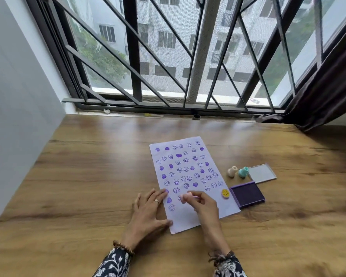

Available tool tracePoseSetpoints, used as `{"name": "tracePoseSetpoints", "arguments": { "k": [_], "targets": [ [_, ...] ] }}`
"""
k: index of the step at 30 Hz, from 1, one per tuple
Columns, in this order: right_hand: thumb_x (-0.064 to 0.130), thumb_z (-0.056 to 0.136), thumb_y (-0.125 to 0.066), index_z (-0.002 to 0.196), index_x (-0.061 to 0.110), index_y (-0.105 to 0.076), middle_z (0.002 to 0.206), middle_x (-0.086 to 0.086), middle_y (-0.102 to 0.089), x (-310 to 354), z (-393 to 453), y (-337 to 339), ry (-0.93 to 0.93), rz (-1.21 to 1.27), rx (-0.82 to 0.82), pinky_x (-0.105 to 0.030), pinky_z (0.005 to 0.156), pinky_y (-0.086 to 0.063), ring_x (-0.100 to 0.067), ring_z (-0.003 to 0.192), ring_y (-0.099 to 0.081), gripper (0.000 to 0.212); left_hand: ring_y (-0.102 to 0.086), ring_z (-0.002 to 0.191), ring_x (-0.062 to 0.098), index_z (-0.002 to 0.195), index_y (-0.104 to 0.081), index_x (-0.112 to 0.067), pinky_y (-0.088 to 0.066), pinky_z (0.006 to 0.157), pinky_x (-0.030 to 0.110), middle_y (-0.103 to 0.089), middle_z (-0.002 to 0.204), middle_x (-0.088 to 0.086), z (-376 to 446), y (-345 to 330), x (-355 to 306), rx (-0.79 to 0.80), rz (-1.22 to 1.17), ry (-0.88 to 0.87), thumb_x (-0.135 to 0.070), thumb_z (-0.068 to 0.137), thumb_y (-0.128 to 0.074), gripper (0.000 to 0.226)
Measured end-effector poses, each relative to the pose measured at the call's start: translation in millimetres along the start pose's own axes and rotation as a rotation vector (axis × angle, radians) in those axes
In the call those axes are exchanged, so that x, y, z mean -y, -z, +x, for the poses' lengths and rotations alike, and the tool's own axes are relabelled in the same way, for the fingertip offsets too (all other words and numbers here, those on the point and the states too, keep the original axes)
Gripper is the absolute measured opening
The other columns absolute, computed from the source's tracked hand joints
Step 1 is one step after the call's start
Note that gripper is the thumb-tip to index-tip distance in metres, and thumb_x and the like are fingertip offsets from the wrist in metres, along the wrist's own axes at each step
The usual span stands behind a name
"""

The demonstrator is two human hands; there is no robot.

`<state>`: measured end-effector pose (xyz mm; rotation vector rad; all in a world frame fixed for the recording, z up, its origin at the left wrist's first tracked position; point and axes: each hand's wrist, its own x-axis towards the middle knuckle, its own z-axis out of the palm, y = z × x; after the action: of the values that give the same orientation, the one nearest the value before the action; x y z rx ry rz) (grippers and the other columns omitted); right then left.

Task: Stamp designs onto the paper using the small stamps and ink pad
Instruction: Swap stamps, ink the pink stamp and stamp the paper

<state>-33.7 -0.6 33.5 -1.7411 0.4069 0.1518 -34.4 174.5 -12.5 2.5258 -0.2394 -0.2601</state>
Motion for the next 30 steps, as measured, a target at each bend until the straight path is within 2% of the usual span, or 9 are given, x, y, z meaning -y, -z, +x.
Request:
{"name": "tracePoseSetpoints", "arguments": {
  "k": [3, 6, 11, 14, 19, 23, 25, 28, 30],
  "targets": [
    [0.032, 0.079, -0.068, 0.086, 0.024, -0.067, 0.062, 0.021, -0.070, 3.3, -0.3, 16.1, -0.075, 0.108, 0.025, -0.013, 0.055, -0.040, 0.010, 0.060, -0.057, 0.011, -0.005, 0.140, 0.007, 0.138, -0.025, -0.035, 0.006, 0.113, 0.043, -0.021, 0.150, -0.020, 0.7, -0.5, -2.7, -0.008, -0.017, 0.014, -0.052, 0.069, -0.069, 0.083],
    [0.033, 0.082, -0.066, 0.087, 0.021, -0.069, 0.077, 0.010, -0.066, 4.0, 0.1, 39.5, -0.145, 0.168, -0.002, -0.024, 0.058, -0.035, -0.010, 0.069, -0.048, 0.013, -0.017, 0.138, 0.010, 0.132, -0.037, -0.034, -0.005, 0.111, 0.042, -0.035, 0.144, -0.016, 8.0, -0.3, -18.9, -0.113, -0.023, 0.010, -0.053, 0.070, -0.068, 0.072],
    [0.029, 0.081, -0.068, 0.084, 0.020, -0.070, 0.081, 0.003, -0.063, 2.9, 6.4, 85.6, -0.166, 0.253, -0.134, -0.027, 0.058, -0.034, -0.014, 0.070, -0.044, 0.010, -0.039, 0.123, 0.009, 0.117, -0.052, -0.035, -0.010, 0.095, 0.028, -0.058, 0.121, -0.013, 43.1, -18.7, -86.0, -0.145, -0.029, -0.187, -0.044, 0.080, -0.061, 0.039],
    [0.026, 0.082, -0.067, 0.092, 0.016, -0.069, 0.083, -0.004, -0.062, -0.6, 12.3, 108.1, -0.174, 0.289, -0.173, -0.026, 0.055, -0.034, -0.014, 0.070, -0.046, 0.014, -0.045, 0.115, 0.014, 0.116, -0.054, -0.030, -0.014, 0.088, 0.031, -0.061, 0.115, -0.006, 69.7, -36.8, -123.9, -0.099, 0.011, -0.263, -0.036, 0.087, -0.054, 0.030],
    [0.016, 0.082, -0.067, 0.087, 0.012, -0.068, 0.071, -0.004, -0.066, -3.6, 21.0, 132.4, -0.158, 0.410, -0.160, -0.015, 0.035, -0.034, -0.003, 0.040, -0.044, 0.006, -0.046, 0.108, 0.023, 0.107, -0.058, -0.019, -0.021, 0.085, 0.038, -0.058, 0.106, 0.006, 97.1, -59.4, -145.0, -0.037, 0.192, -0.233, -0.030, 0.086, -0.047, 0.026],
    [0.016, 0.082, -0.066, 0.089, 0.009, -0.067, 0.075, -0.007, -0.069, -6.8, 27.8, 141.5, -0.121, 0.387, -0.152, -0.013, 0.036, -0.036, -0.007, 0.050, -0.049, 0.010, -0.049, 0.103, 0.021, 0.096, -0.057, -0.020, -0.022, 0.083, 0.037, -0.058, 0.099, 0.003, 100.3, -67.8, -142.0, -0.073, 0.243, -0.246, -0.029, 0.082, -0.048, 0.019],
    [0.017, 0.082, -0.067, 0.091, 0.009, -0.067, 0.077, -0.007, -0.070, -7.3, 31.2, 143.4, -0.108, 0.377, -0.132, -0.015, 0.042, -0.042, -0.012, 0.058, -0.056, 0.013, -0.055, 0.093, 0.014, 0.090, -0.062, -0.024, -0.030, 0.082, 0.034, -0.064, 0.092, -0.002, 98.0, -64.9, -144.9, -0.121, 0.079, -0.173, -0.031, 0.081, -0.055, 0.014],
    [0.016, 0.078, -0.071, 0.091, 0.008, -0.068, 0.085, -0.010, -0.073, -5.4, 33.4, 145.5, -0.055, 0.366, -0.092, -0.033, 0.072, -0.051, -0.021, 0.080, -0.065, 0.015, -0.060, 0.072, 0.006, 0.077, -0.068, -0.025, -0.045, 0.066, 0.015, -0.069, 0.076, -0.006, 91.9, -50.1, -157.2, -0.071, -0.575, 0.045, -0.021, 0.077, -0.070, 0.004],
    [0.021, 0.071, -0.076, 0.085, 0.012, -0.071, 0.082, -0.004, -0.075, -0.4, 32.1, 147.1, -0.005, 0.355, -0.044, -0.034, 0.075, -0.050, -0.018, 0.082, -0.066, 0.018, -0.061, 0.063, 0.002, 0.071, -0.070, -0.025, -0.040, 0.053, 0.005, -0.068, 0.069, -0.007, 87.6, -40.1, -164.9, 0.017, -0.895, 0.120, -0.011, 0.079, -0.068, 0.016]
  ]
}}
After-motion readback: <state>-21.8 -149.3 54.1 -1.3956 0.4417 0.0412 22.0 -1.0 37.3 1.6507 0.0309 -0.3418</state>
